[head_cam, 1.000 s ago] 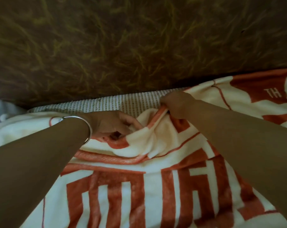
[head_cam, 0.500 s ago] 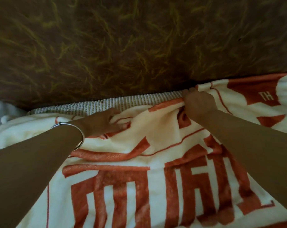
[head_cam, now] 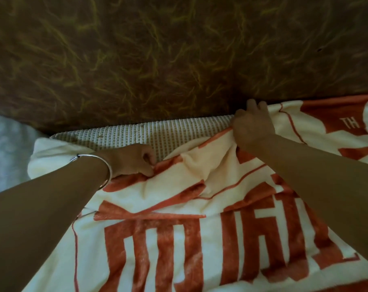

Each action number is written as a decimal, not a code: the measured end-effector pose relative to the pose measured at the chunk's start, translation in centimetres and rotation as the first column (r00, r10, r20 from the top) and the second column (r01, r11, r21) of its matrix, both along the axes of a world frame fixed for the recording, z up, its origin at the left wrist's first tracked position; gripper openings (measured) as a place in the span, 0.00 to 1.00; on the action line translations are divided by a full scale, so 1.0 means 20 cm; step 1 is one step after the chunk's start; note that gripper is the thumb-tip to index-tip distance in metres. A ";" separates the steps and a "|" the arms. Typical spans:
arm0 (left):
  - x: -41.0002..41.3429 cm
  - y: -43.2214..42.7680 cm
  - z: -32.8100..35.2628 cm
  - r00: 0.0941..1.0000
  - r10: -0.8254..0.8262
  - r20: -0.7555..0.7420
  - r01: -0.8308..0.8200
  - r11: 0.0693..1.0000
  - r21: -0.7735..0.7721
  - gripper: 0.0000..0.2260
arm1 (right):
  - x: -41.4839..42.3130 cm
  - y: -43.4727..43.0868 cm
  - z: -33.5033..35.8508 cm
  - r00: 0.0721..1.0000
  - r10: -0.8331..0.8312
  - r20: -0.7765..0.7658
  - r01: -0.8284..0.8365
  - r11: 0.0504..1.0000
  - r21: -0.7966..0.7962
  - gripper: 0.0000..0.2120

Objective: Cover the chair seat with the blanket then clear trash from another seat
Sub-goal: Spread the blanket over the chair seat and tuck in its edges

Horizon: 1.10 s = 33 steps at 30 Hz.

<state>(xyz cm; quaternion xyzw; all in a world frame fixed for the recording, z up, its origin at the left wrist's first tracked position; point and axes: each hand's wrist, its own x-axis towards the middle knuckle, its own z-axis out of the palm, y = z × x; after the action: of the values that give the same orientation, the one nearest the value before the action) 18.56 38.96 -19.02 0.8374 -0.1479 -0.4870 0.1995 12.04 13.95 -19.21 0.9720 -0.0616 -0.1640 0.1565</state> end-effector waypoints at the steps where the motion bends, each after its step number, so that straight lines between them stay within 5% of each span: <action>1: -0.01 0.01 0.00 0.999 -0.011 -0.043 0.009 0.999 -0.032 0.09 | 0.01 0.04 0.01 0.998 0.057 0.008 -0.057 0.997 0.056 0.14; 4: -0.07 0.04 0.03 0.890 0.007 -0.457 -0.056 0.994 -0.094 0.09 | 0.05 0.20 0.04 0.986 0.065 -0.151 0.020 0.863 0.504 0.14; 6: -0.11 0.07 0.00 0.824 -0.011 -0.566 -0.043 0.996 -0.080 0.08 | 0.06 0.30 0.05 0.942 0.085 -0.324 0.143 0.773 0.618 0.12; 7: -0.11 0.09 -0.03 0.876 -0.060 -0.478 0.032 0.997 -0.066 0.08 | 0.06 0.33 0.06 0.909 0.093 -0.405 0.185 0.783 0.594 0.12; 9: -0.08 0.14 -0.09 0.967 -0.245 -0.070 0.250 0.965 0.080 0.09 | 0.05 0.36 0.08 0.811 0.137 -0.568 0.174 0.872 0.458 0.15; 11: -0.06 0.21 -0.12 0.901 -0.406 0.152 0.360 0.896 0.261 0.10 | 0.02 0.39 0.07 0.743 0.201 -0.638 0.049 0.935 0.352 0.16; 15: -0.11 0.32 -0.11 0.806 -0.592 0.024 0.498 0.699 0.514 0.29 | 0.00 0.47 -0.04 0.840 0.227 -0.493 0.074 0.852 0.519 0.22; 19: -0.14 0.37 -0.12 0.788 -0.614 -0.043 0.514 0.618 0.595 0.27 | -0.03 0.58 -0.09 0.834 0.251 -0.491 0.042 0.859 0.511 0.26; 25: -0.07 0.54 -0.05 0.933 -0.355 -0.056 0.320 0.751 0.578 0.26 | -0.06 0.66 -0.08 0.909 0.264 -0.324 -0.097 0.888 0.449 0.09; 27: -0.04 0.63 -0.03 0.962 -0.261 0.076 0.163 0.780 0.604 0.25 | -0.02 0.64 -0.05 0.945 0.201 -0.257 -0.057 0.877 0.477 0.04; 30: -0.03 0.69 -0.05 0.949 -0.111 0.295 -0.050 0.871 0.489 0.20 | 0.01 0.66 -0.05 0.937 0.188 -0.295 0.006 0.834 0.551 0.09; 33: -0.07 0.68 -0.01 1.000 0.016 0.007 -0.017 0.905 0.425 0.28 | 0.00 0.72 -0.10 0.901 0.245 -0.358 -0.036 0.865 0.500 0.30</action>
<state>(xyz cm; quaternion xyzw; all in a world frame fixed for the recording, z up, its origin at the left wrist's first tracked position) 17.22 52.55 -19.15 0.8627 -0.0315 -0.5044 0.0165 11.98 28.39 -21.18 0.9254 0.0881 -0.3621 -0.0691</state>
